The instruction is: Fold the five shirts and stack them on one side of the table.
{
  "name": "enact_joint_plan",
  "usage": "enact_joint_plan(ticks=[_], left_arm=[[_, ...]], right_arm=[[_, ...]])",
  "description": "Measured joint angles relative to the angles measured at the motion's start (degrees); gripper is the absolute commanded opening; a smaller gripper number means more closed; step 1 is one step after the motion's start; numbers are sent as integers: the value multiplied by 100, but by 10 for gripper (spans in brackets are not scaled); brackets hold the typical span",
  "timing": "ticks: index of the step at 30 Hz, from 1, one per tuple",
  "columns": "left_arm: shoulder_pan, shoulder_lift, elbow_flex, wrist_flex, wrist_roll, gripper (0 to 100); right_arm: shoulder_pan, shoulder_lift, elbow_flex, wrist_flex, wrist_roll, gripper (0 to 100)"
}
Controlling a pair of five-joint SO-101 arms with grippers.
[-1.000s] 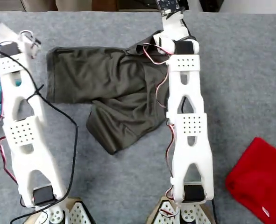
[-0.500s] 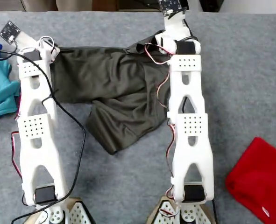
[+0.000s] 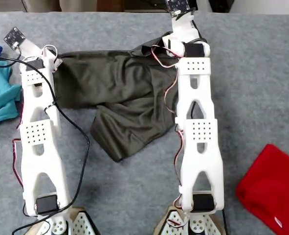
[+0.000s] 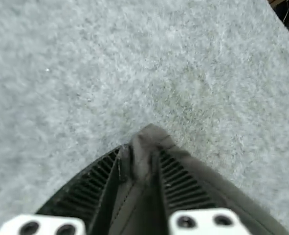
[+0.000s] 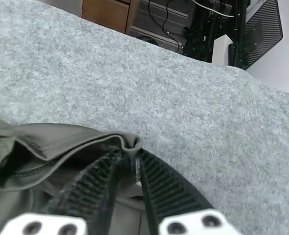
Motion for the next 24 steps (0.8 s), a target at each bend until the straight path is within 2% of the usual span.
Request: enact_joint_plan(ticks=[9, 14, 20, 24], left_arm=[[0, 0, -53, 44, -44, 20], [0, 18, -677, 158, 176, 20], [229, 0, -2163, 1002, 229, 20], [316, -325, -2295, 1600, 229, 20]], right_arm=[[0, 0, 0, 0, 0, 5], [0, 0, 0, 26, 0, 5], [0, -35, -607, 826, 0, 5], [0, -448, -1046, 1547, 0, 5]])
